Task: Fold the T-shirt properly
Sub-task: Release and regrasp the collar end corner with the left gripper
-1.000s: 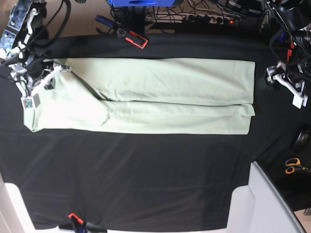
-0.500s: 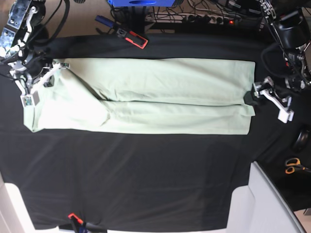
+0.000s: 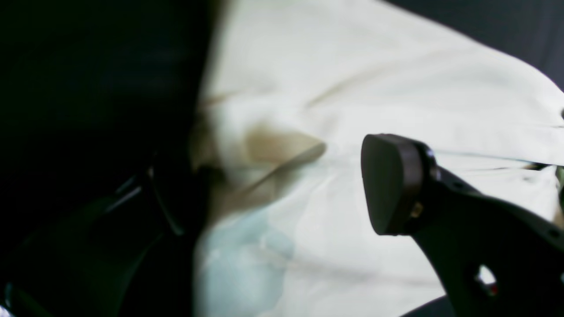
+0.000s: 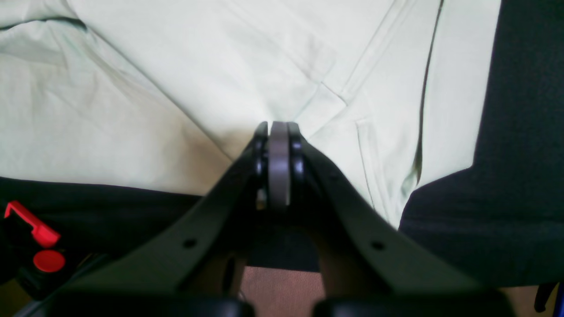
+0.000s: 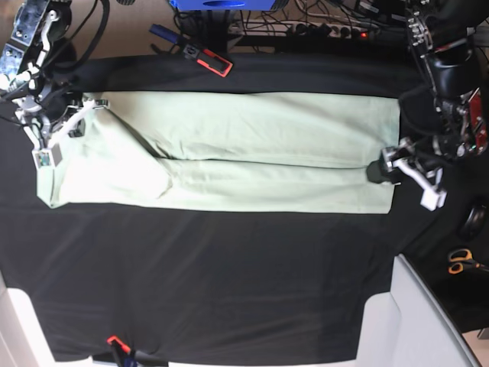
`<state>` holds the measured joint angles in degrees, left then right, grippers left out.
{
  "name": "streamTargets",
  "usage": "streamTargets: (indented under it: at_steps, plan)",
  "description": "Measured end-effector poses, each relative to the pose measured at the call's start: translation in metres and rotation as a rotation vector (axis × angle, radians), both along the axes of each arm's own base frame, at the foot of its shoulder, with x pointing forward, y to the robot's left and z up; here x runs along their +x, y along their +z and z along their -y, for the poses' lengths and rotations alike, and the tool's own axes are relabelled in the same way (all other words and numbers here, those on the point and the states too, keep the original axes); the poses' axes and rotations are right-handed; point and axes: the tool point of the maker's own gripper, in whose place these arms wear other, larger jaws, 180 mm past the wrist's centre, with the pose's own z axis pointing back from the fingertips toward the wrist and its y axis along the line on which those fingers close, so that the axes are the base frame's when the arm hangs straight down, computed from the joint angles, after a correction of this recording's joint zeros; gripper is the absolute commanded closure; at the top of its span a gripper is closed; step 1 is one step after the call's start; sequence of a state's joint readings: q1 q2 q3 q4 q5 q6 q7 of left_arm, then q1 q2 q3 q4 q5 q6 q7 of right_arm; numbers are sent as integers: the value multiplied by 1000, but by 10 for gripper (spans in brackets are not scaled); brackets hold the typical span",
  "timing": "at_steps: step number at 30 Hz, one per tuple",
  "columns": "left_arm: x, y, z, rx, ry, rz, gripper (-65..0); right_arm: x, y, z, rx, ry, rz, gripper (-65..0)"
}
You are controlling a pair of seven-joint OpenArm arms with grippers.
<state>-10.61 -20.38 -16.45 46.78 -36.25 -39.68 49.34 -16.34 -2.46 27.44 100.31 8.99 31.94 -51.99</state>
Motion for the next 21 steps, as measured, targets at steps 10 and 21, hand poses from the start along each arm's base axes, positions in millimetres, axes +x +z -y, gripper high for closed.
streamTargets:
  at_steps: [10, 21]
  plan:
    - [4, -4, 28, -61, -8, 22, -331, 0, 0, 0, 0, -1, 1, 0]
    - [-6, -12, 31, -50, -34, -31, 0, 0, 0, 0, 1, -1, 1, 0]
